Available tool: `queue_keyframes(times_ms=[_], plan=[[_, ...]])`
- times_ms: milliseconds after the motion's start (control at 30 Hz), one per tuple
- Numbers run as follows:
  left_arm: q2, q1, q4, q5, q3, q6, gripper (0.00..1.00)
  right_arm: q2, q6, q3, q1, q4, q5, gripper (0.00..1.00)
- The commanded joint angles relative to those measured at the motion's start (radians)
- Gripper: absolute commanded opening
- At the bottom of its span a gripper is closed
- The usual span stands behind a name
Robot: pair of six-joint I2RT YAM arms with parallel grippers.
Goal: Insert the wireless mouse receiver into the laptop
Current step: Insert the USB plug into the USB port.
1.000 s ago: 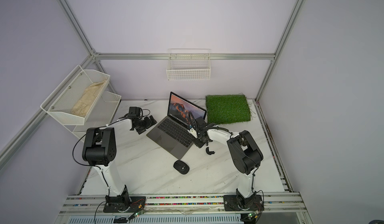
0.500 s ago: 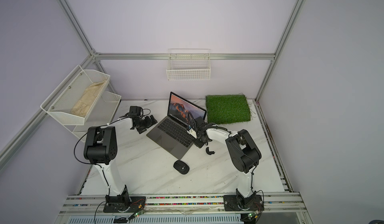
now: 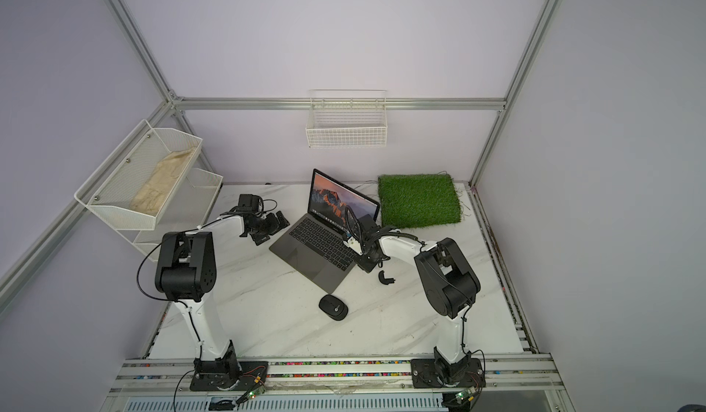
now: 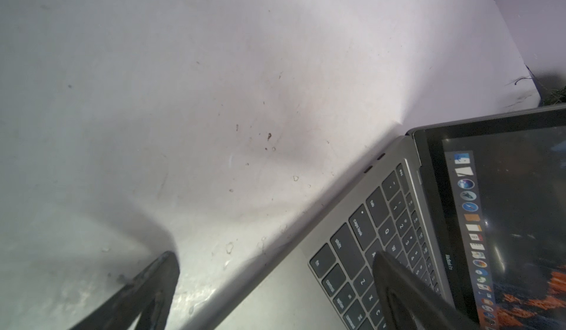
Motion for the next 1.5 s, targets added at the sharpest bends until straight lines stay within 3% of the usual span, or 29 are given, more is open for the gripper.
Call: queue_keyframes(times_ms=[0,667,1233,1467], plan=[[0.034,0.005,-0.032,0.010,0.036,0.024,1.00,0.023,-0.025,0.027,0.003,0.013,-0.008,0.00],[0.051,0.000,-0.043,0.003,0.038,0.037,1.00,0.017,-0.006,0.032,0.002,0.055,-0.085,0.00],[0.157,-0.105,-0.093,0.053,0.048,0.086,1.00,0.037,0.024,0.065,0.004,0.137,-0.093,0.00],[0.159,-0.113,-0.108,0.039,0.057,0.099,1.00,0.056,-0.030,0.051,0.025,0.146,-0.068,0.00]])
